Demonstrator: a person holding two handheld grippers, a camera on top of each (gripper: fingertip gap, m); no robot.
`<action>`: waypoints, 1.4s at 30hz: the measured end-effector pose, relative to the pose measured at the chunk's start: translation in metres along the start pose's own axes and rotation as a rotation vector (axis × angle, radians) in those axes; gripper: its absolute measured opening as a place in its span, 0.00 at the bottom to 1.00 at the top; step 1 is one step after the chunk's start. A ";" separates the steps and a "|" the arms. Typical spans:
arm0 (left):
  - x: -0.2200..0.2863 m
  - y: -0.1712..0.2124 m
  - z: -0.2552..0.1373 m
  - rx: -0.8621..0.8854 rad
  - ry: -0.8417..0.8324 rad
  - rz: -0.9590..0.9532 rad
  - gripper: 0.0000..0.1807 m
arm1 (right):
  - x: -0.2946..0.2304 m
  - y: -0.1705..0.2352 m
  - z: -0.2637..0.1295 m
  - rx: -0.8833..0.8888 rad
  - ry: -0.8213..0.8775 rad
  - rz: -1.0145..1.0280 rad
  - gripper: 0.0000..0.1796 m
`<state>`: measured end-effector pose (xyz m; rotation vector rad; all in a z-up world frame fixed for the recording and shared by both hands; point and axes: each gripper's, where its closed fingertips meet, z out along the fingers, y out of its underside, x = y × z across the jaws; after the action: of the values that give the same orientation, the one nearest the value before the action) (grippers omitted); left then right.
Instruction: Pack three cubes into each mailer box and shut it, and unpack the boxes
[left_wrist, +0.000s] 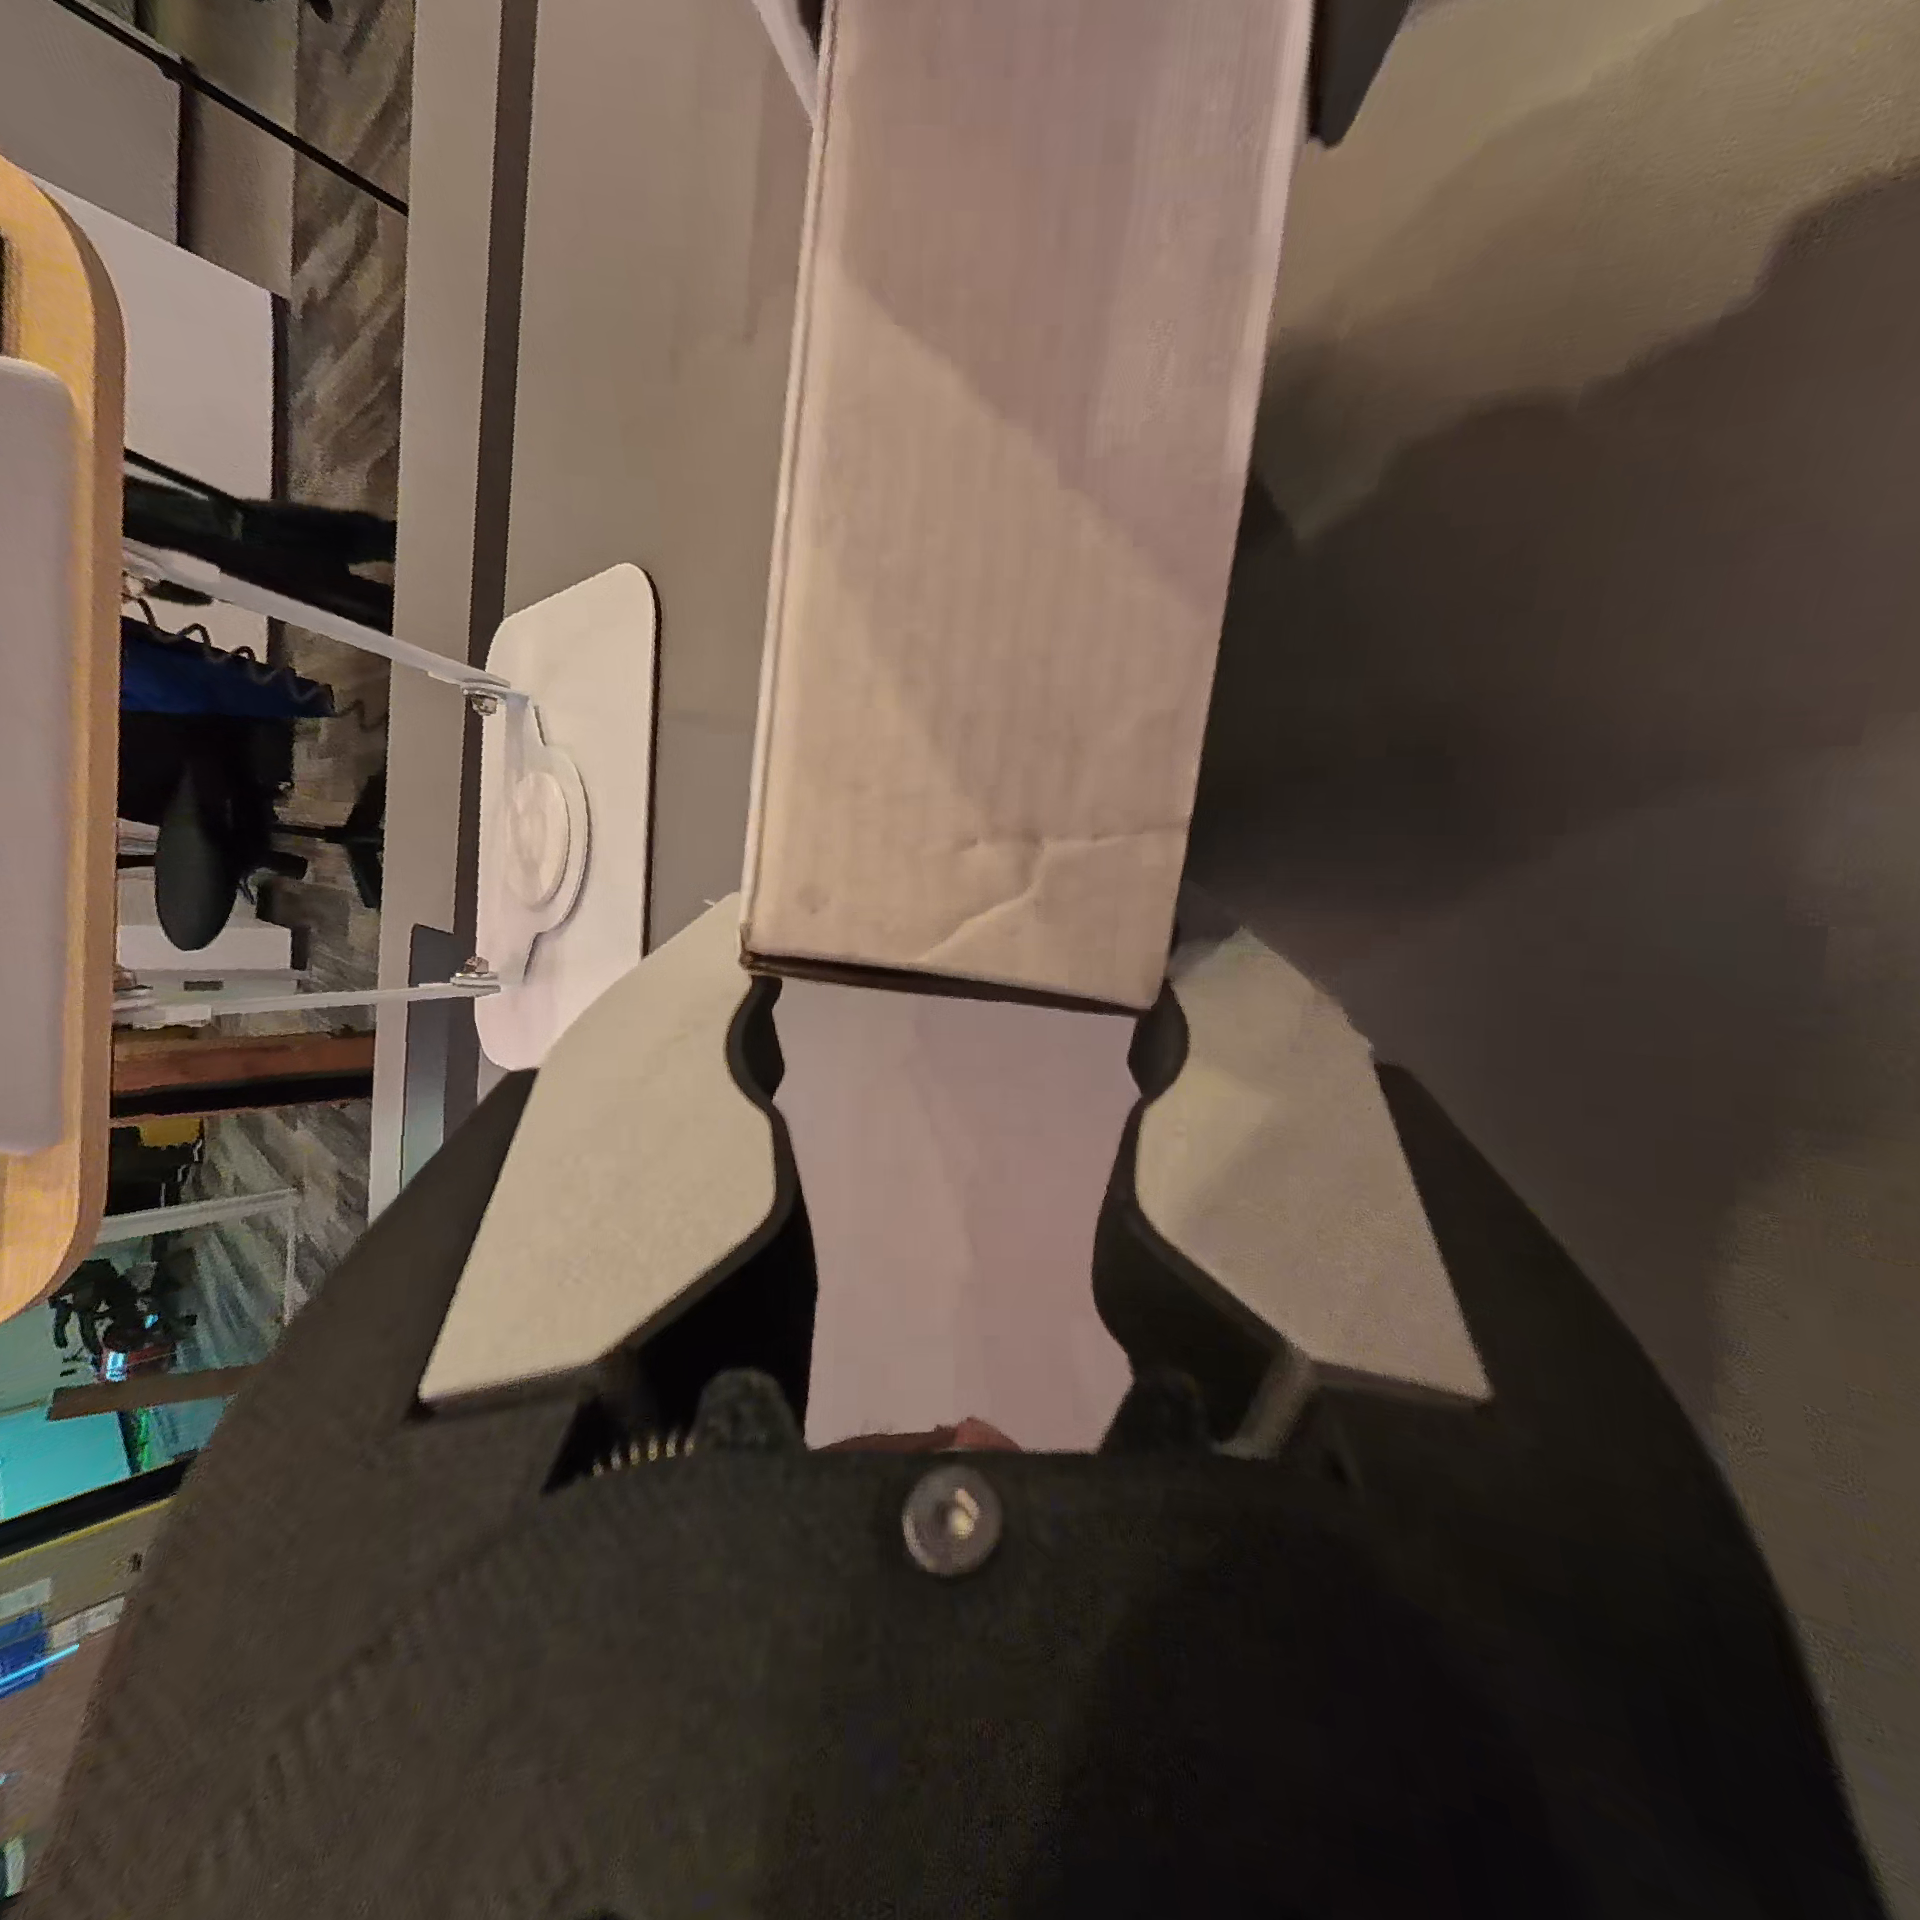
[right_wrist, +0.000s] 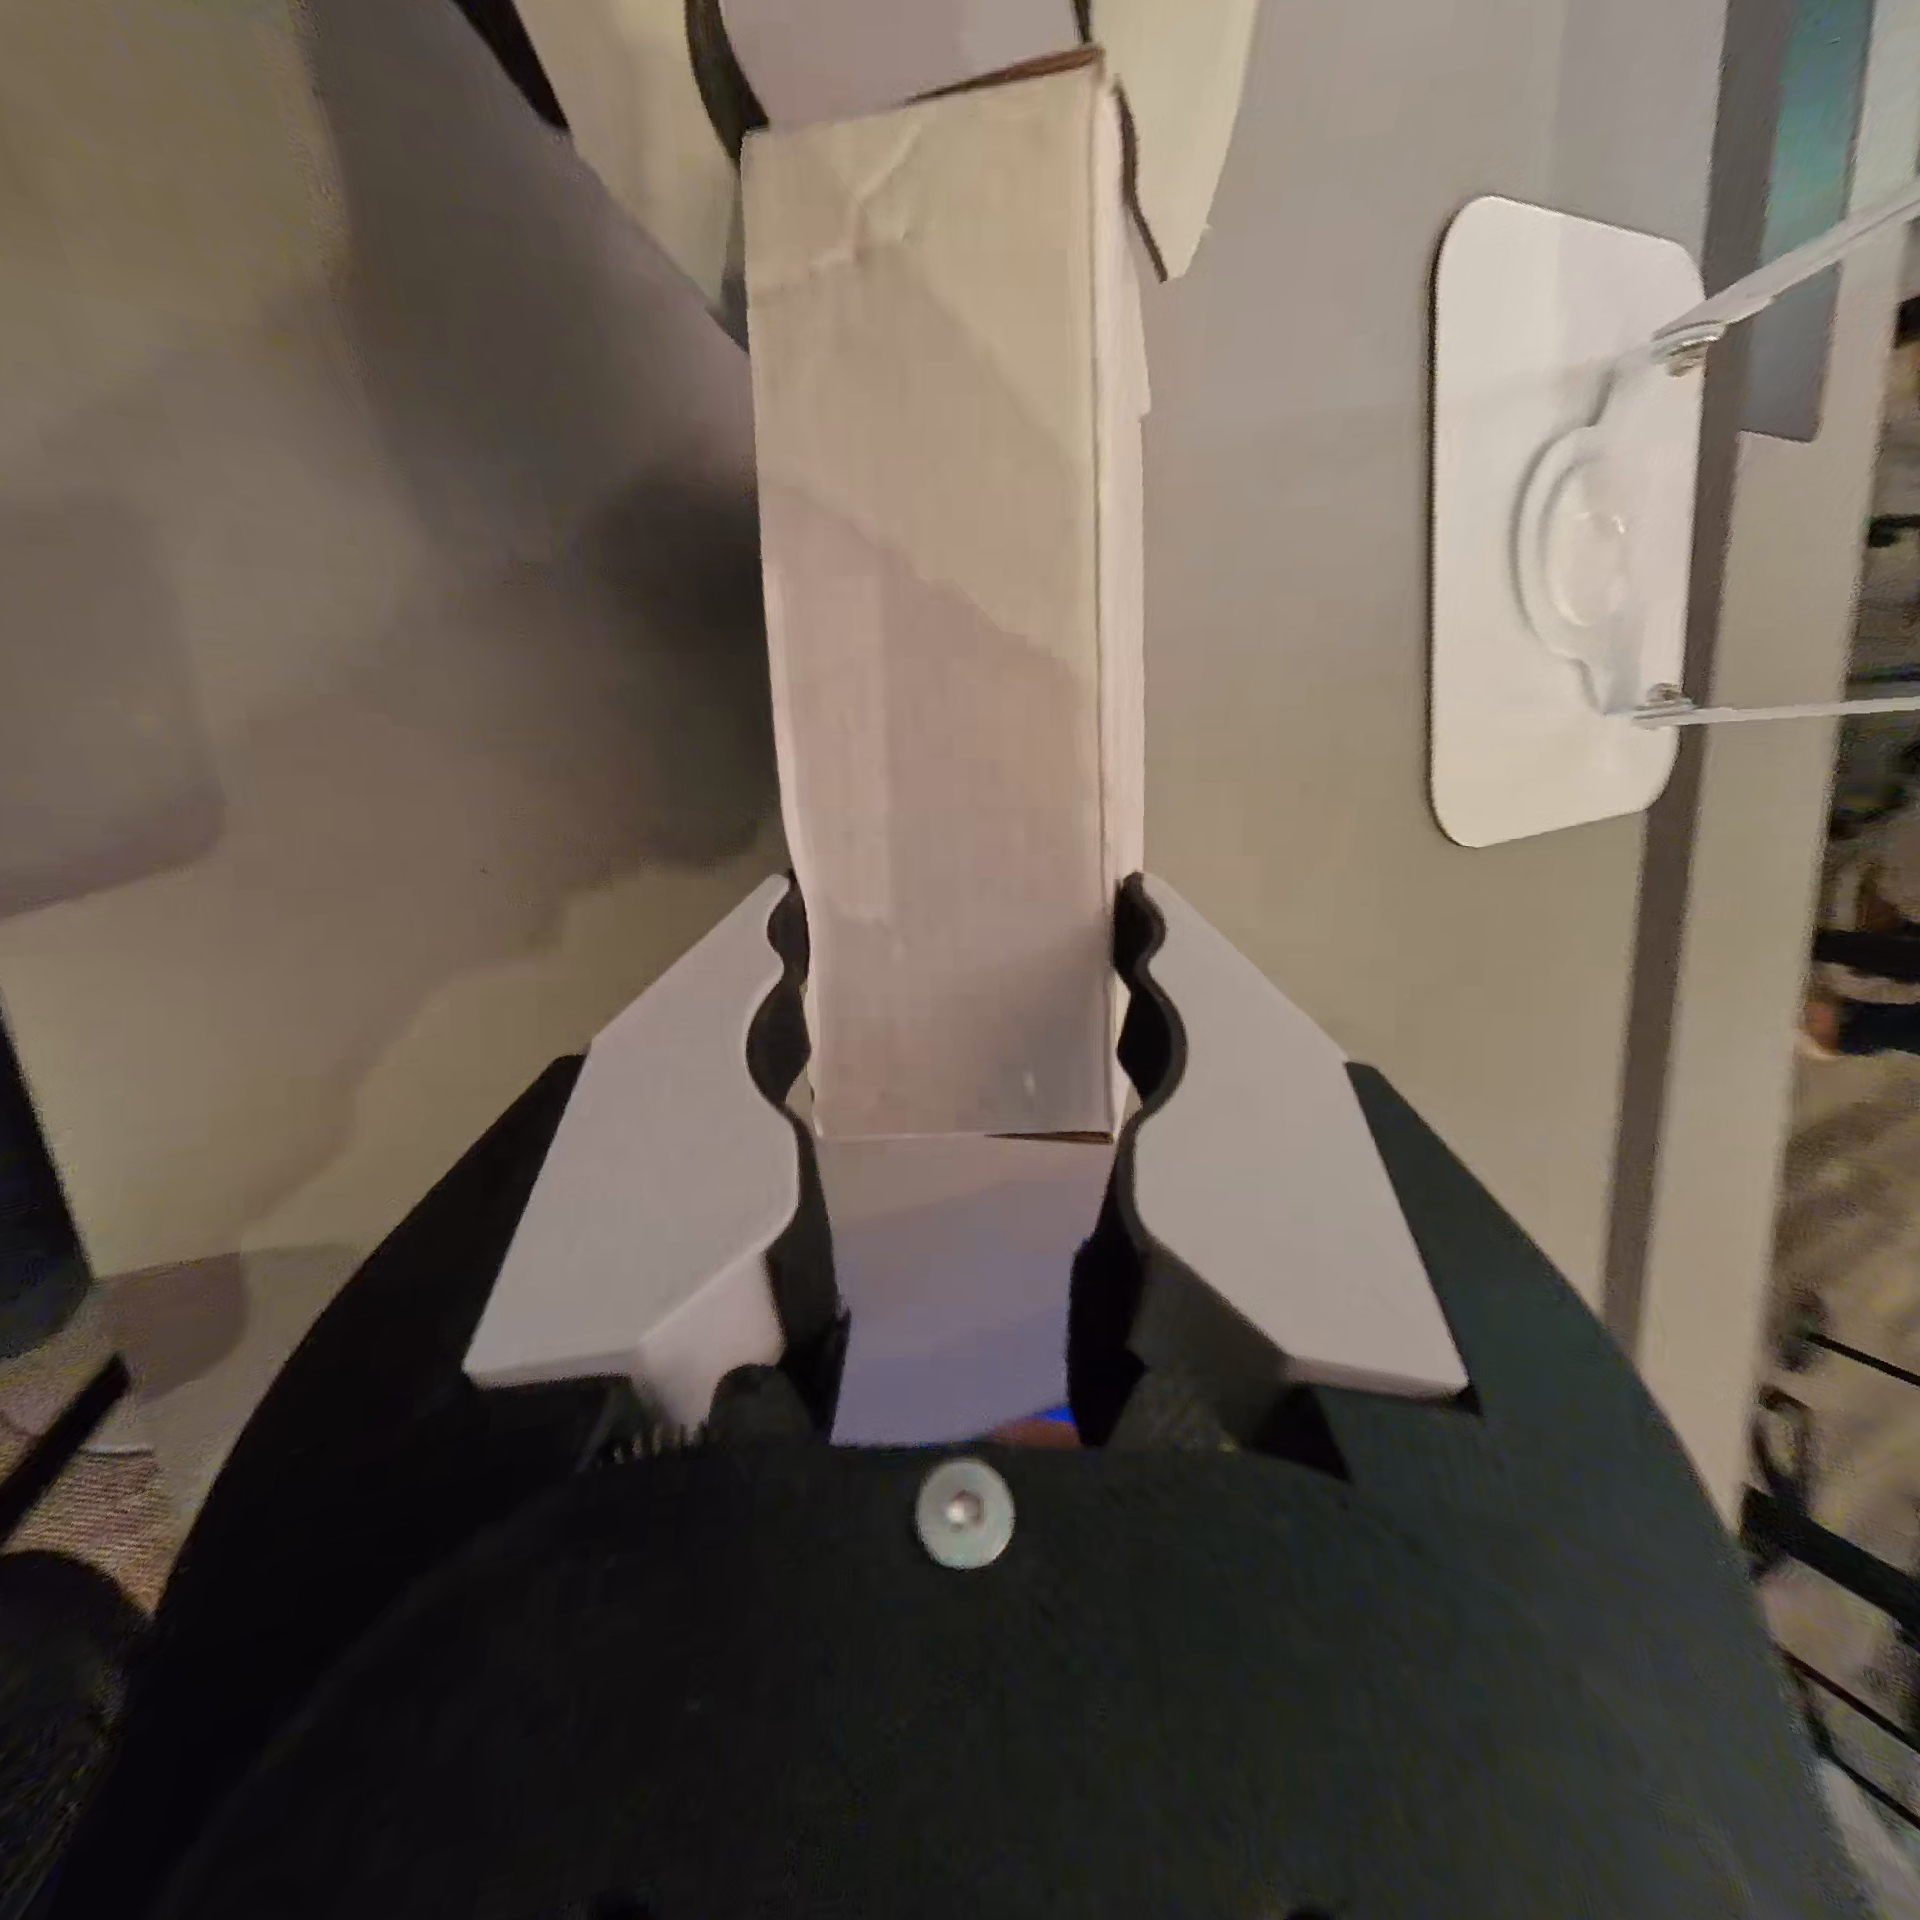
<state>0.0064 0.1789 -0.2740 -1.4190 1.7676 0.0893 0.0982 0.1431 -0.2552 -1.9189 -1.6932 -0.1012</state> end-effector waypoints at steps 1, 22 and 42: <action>0.000 -0.001 0.000 0.011 0.007 -0.013 0.36 | 0.001 0.000 -0.001 0.016 -0.023 0.014 0.32; 0.004 -0.007 -0.004 0.082 0.082 -0.051 0.35 | 0.001 -0.012 -0.019 0.268 -0.490 0.414 0.37; 0.015 -0.003 -0.015 0.072 -0.021 0.017 0.35 | 0.025 -0.032 -0.047 0.480 -0.456 0.567 0.01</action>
<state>0.0007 0.1585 -0.2728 -1.3470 1.7488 0.0484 0.0873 0.1451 -0.1940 -2.0381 -1.1945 0.9307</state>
